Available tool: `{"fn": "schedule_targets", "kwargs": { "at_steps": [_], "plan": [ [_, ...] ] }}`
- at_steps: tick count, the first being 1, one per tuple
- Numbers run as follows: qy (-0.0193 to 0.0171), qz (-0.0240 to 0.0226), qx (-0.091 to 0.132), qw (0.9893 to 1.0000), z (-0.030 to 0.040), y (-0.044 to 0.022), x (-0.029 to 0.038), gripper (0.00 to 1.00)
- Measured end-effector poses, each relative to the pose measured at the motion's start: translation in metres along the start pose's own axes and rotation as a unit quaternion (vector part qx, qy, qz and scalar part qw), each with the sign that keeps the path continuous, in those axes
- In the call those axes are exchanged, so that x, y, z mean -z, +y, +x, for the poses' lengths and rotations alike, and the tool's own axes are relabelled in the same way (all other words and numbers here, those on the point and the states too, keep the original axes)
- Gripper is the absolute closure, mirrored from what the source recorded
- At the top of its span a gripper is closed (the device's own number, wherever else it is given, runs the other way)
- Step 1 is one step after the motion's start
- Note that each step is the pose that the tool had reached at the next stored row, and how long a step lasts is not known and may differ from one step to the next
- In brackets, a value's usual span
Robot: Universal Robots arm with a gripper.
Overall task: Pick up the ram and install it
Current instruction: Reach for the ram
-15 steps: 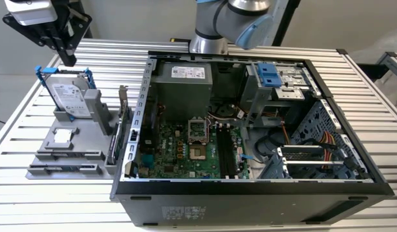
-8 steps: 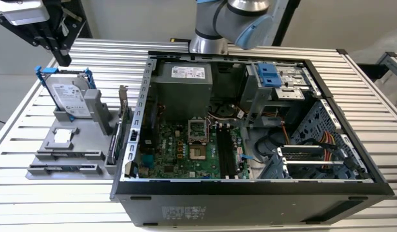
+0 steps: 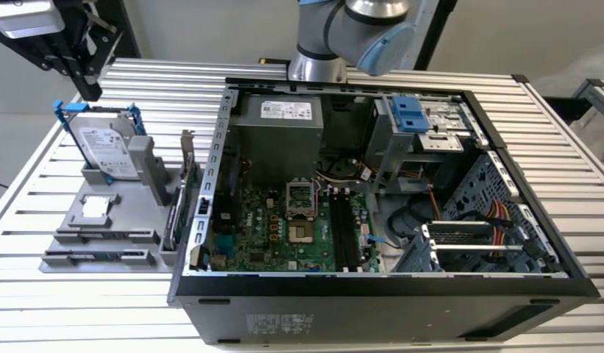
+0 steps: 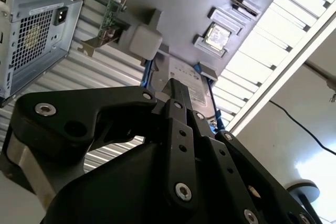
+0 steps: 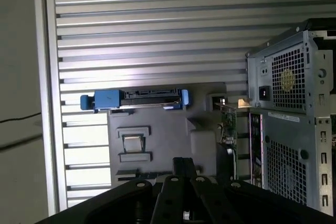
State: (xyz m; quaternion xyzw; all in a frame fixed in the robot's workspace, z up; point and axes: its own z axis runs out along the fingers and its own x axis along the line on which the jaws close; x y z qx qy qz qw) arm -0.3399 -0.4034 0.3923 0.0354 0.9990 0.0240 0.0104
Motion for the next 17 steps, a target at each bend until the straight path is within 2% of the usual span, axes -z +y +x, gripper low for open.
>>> {"fn": "schedule_targets", "kwargs": {
  "at_steps": [7,17],
  "plan": [
    [0.0,0.0,0.0,1.0,0.0042,-0.0004,0.0001,1.0],
    [0.0,0.0,0.0,1.0,0.0039,-0.0029,-0.0002,1.0]
  ]
}}
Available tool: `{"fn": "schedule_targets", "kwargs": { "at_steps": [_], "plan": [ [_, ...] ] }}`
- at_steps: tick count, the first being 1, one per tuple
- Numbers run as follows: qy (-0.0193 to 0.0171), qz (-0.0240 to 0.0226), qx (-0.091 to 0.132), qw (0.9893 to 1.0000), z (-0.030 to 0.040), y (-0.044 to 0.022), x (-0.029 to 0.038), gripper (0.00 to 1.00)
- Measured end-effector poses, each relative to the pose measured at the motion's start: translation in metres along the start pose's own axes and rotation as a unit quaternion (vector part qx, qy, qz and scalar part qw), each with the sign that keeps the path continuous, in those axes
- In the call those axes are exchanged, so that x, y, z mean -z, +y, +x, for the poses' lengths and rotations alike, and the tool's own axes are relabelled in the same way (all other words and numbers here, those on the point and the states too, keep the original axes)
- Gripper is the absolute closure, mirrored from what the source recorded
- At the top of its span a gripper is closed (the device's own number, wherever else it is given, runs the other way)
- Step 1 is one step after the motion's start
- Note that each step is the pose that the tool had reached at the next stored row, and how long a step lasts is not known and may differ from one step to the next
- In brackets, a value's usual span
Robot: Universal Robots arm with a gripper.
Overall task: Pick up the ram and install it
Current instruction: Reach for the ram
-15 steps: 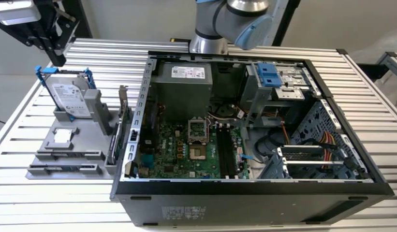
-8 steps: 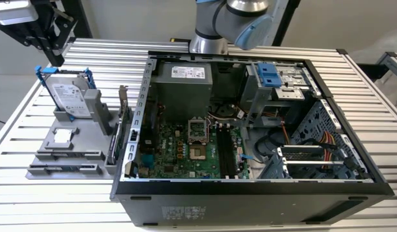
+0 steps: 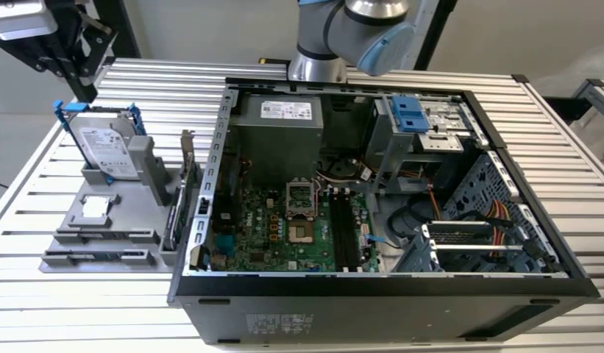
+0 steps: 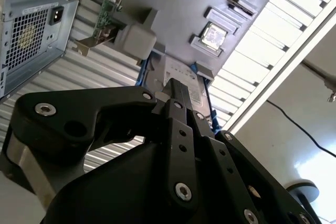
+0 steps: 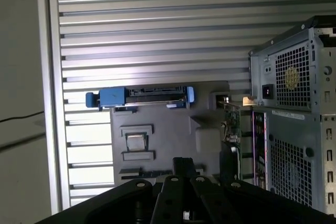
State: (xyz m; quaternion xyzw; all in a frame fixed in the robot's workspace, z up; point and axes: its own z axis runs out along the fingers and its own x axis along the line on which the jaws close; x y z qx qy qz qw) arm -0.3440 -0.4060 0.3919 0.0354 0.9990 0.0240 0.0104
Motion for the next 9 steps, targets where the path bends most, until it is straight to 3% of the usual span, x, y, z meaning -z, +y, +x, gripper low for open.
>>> {"fn": "schedule_targets", "kwargs": {
  "at_steps": [9],
  "plan": [
    [0.0002,0.0,0.0,1.0,-0.0001,-0.0024,-0.0004,1.0]
  ]
}}
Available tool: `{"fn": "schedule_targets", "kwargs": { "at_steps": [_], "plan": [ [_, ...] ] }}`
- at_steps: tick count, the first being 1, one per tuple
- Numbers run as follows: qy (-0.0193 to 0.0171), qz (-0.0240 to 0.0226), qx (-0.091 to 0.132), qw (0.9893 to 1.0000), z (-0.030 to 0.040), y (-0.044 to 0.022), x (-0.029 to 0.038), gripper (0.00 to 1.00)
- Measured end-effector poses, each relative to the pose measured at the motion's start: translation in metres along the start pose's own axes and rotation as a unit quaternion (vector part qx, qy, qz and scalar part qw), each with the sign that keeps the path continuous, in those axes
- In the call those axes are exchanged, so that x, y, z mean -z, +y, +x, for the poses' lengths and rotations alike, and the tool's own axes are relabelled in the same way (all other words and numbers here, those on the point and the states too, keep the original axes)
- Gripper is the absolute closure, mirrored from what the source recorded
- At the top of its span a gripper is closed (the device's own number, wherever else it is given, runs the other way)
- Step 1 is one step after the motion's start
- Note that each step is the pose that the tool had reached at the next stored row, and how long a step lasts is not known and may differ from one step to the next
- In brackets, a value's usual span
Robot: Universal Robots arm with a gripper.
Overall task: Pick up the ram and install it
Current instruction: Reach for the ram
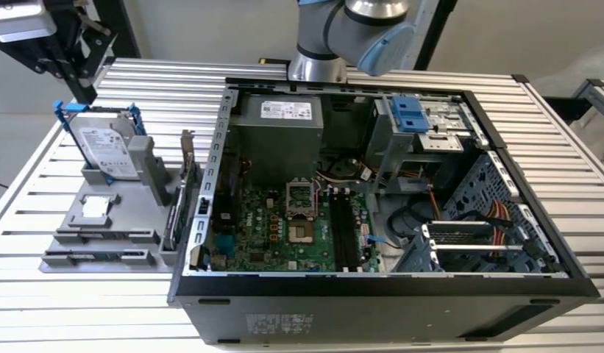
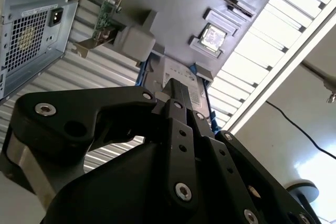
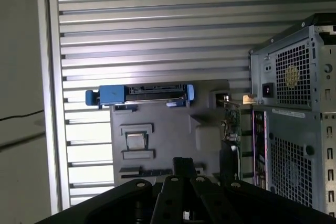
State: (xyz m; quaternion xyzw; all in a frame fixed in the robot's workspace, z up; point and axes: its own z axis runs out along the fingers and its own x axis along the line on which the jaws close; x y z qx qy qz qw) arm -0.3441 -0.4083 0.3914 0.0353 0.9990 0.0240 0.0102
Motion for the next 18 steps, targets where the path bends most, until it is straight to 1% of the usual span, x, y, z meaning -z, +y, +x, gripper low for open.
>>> {"fn": "schedule_targets", "kwargs": {
  "at_steps": [12,14,18],
  "plan": [
    [0.0003,0.0,0.0,1.0,-0.0002,-0.0029,-0.0005,1.0],
    [0.0014,0.0001,0.0,1.0,-0.0004,-0.0066,-0.003,1.0],
    [0.0014,0.0001,0.0,1.0,-0.0004,-0.0069,-0.0033,1.0]
  ]
}}
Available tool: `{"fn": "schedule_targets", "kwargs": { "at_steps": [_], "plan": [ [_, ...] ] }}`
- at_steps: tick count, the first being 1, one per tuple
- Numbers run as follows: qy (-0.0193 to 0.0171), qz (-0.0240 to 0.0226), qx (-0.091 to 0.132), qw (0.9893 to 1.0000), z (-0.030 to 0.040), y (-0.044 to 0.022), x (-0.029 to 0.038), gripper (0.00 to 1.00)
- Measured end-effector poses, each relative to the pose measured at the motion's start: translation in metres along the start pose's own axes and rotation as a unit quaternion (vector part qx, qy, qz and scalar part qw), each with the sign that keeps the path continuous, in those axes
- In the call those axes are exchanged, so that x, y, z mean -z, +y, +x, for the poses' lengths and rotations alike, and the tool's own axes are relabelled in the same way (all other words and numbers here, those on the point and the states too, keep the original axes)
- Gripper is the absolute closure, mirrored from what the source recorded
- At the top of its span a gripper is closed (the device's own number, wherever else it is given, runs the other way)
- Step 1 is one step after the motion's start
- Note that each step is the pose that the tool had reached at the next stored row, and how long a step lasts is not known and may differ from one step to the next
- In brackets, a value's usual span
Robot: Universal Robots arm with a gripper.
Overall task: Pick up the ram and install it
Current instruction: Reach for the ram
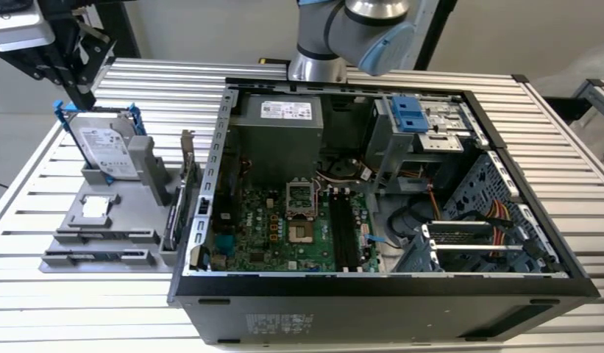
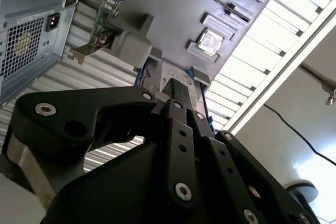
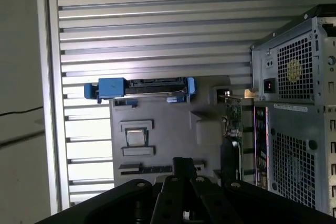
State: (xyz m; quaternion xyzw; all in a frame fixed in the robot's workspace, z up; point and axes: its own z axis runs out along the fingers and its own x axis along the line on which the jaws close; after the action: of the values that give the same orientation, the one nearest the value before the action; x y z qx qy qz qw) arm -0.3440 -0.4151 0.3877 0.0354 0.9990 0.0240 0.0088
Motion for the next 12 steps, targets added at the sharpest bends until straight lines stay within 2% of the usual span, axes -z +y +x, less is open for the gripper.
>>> {"fn": "schedule_targets", "kwargs": {
  "at_steps": [6,8,12],
  "plan": [
    [0.0002,0.0001,0.0,1.0,0.0,-0.0003,-0.0002,1.0],
    [0.0001,0.0,0.0,1.0,-0.0002,-0.0038,-0.0003,1.0],
    [0.0001,0.0,0.0,1.0,-0.0003,-0.0059,-0.0004,1.0]
  ]
}}
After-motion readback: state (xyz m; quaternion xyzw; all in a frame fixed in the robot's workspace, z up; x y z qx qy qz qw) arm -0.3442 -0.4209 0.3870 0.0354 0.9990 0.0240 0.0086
